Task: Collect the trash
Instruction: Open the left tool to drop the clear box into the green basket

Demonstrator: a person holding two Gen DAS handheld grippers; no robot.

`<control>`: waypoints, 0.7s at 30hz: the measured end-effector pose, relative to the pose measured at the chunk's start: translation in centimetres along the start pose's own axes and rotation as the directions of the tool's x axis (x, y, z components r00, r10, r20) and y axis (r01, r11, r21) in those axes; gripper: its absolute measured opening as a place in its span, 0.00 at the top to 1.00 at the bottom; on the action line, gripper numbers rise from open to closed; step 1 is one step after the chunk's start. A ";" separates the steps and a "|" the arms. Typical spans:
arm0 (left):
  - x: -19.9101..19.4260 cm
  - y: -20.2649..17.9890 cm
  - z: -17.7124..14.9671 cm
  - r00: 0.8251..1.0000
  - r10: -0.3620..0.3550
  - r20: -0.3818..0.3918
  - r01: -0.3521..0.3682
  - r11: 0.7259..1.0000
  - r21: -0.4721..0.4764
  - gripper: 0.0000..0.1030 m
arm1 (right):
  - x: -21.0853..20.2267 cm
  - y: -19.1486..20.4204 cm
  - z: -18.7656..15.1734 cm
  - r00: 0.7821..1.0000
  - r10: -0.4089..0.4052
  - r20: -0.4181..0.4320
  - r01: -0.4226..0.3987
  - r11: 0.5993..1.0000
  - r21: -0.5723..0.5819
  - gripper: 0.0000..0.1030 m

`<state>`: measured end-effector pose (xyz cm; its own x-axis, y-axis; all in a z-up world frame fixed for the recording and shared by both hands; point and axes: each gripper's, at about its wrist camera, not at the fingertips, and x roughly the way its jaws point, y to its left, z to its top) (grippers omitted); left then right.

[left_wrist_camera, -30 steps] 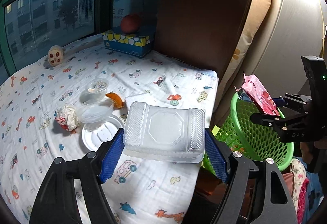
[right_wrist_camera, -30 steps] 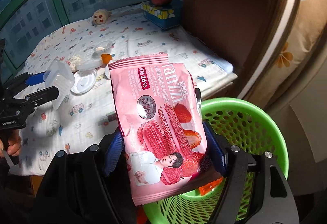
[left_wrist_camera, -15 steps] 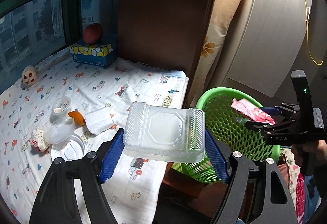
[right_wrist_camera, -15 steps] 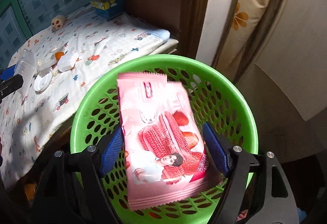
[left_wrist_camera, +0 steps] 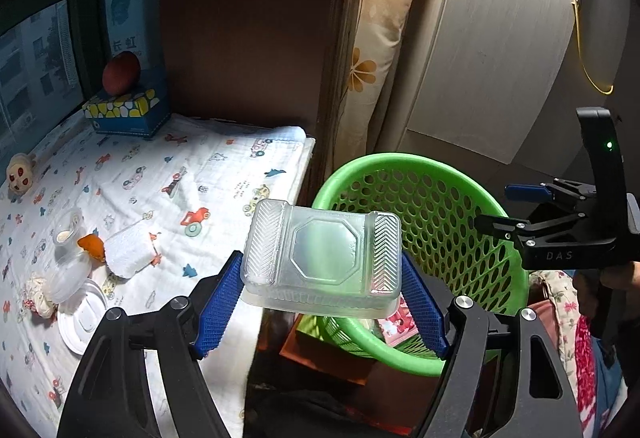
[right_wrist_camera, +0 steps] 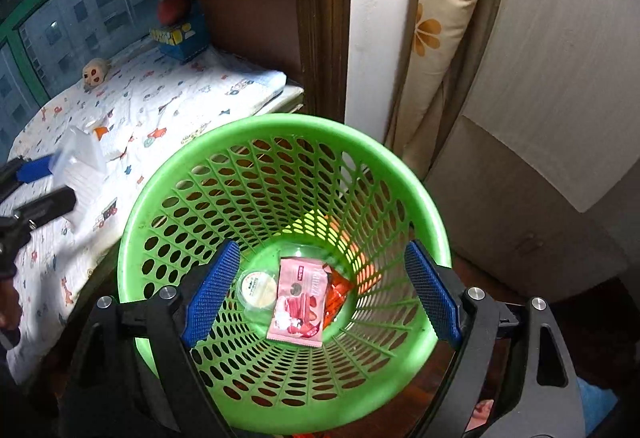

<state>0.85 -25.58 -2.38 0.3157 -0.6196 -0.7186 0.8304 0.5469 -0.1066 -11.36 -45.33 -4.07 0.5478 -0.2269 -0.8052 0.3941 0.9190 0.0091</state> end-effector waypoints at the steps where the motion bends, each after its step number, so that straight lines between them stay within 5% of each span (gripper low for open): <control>1: 0.3 -0.3 0.0 1.000 -0.006 -0.004 0.006 1.000 0.006 0.29 | -0.2 -0.1 0.0 1.000 -0.001 0.008 0.001 1.000 0.006 0.18; 21: 2.3 -4.9 -0.8 0.995 -0.083 -0.061 0.087 0.995 0.056 0.16 | -2.4 -0.6 0.1 0.995 0.075 0.069 -0.080 0.995 0.066 0.16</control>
<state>-2.83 -29.27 -4.06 0.2172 -0.6277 -0.7476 0.8789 0.4590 -0.1300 -12.86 -45.37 -2.11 0.6256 -0.1788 -0.7594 0.3972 0.9108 0.1128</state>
